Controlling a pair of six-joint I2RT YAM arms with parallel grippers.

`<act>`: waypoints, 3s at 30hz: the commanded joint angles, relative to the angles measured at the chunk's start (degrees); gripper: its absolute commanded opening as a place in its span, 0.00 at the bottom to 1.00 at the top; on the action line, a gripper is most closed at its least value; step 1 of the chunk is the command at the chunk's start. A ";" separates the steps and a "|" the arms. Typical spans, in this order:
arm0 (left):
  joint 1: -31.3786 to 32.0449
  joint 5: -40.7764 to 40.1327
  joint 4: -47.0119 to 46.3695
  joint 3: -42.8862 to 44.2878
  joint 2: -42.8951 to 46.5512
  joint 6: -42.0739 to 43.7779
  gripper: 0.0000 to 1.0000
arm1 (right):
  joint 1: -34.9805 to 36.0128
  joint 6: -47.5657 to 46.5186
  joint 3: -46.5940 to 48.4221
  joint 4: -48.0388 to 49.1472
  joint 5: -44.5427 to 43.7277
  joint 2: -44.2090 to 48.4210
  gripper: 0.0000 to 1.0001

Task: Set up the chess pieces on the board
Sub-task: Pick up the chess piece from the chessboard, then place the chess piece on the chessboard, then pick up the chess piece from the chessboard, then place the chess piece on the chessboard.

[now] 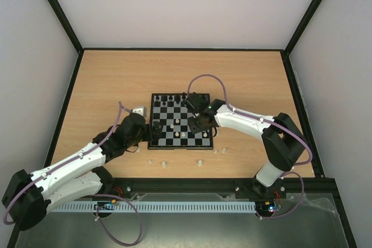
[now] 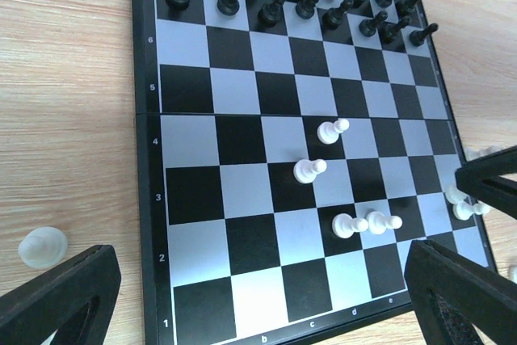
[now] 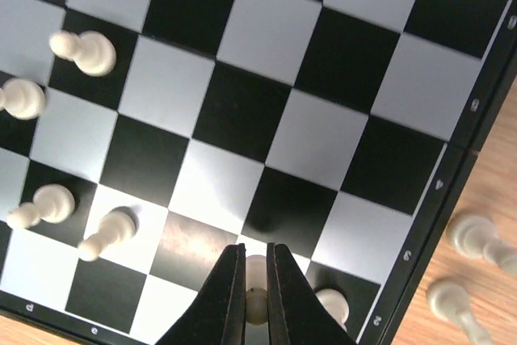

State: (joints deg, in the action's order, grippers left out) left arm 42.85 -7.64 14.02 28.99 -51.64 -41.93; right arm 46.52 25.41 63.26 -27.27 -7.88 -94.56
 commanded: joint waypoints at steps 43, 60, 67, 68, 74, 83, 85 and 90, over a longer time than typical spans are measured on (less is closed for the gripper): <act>5.84 -5.82 -3.34 18.60 -37.99 4.50 0.62 | 1.99 1.93 -6.88 -2.01 -1.50 13.19 0.32; 7.38 -10.06 0.35 21.20 -42.03 3.00 0.18 | 1.90 1.49 -9.69 -1.57 -2.86 16.08 0.32; 10.25 -11.50 2.52 19.14 -39.24 0.98 0.08 | 1.90 1.57 -9.94 -1.47 -2.74 16.23 0.32; 10.72 -11.64 2.69 18.73 -38.71 0.66 0.08 | 1.91 1.57 -10.02 -1.43 -2.73 16.17 0.32; 12.33 -12.38 3.57 15.99 -36.11 -1.44 0.08 | 1.91 1.77 -10.32 -1.01 -2.11 16.17 0.32; 12.94 -12.22 3.50 14.96 -35.11 -1.88 0.08 | 1.91 1.93 -9.85 -1.17 -2.05 15.91 0.32; 12.96 -12.07 3.39 15.08 -35.26 -1.84 0.08 | 1.90 1.93 -9.84 -1.12 -1.88 15.75 0.32; 13.14 -11.88 2.90 15.31 -35.58 -1.60 0.09 | 1.91 1.96 -9.83 -1.12 -2.05 15.38 0.32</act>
State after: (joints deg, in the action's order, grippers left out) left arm 55.42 -18.65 16.23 44.49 -87.94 -43.09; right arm 48.14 27.22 53.74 -26.28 -9.63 -79.68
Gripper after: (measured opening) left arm 0.094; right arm 0.320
